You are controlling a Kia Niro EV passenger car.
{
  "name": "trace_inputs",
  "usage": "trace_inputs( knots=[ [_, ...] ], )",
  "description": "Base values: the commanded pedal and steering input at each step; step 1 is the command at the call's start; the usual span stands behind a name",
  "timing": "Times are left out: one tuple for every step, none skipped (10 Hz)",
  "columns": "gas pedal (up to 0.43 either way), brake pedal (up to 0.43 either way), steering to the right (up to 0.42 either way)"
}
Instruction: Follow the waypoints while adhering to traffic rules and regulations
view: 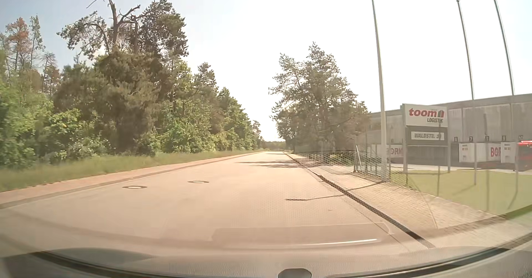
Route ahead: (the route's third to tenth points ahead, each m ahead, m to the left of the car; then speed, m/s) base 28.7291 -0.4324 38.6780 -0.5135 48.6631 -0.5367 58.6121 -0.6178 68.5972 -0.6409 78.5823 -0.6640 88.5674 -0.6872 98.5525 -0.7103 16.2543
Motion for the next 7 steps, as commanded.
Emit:
trace_inputs(
  knots=[
    [0.220,0.000,0.008],
    [0.220,0.000,0.005],
    [0.220,0.000,0.003],
    [0.220,0.000,0.002],
    [0.220,0.000,0.002],
    [0.220,0.000,0.001],
    [0.209,0.000,0.001]
  ],
)
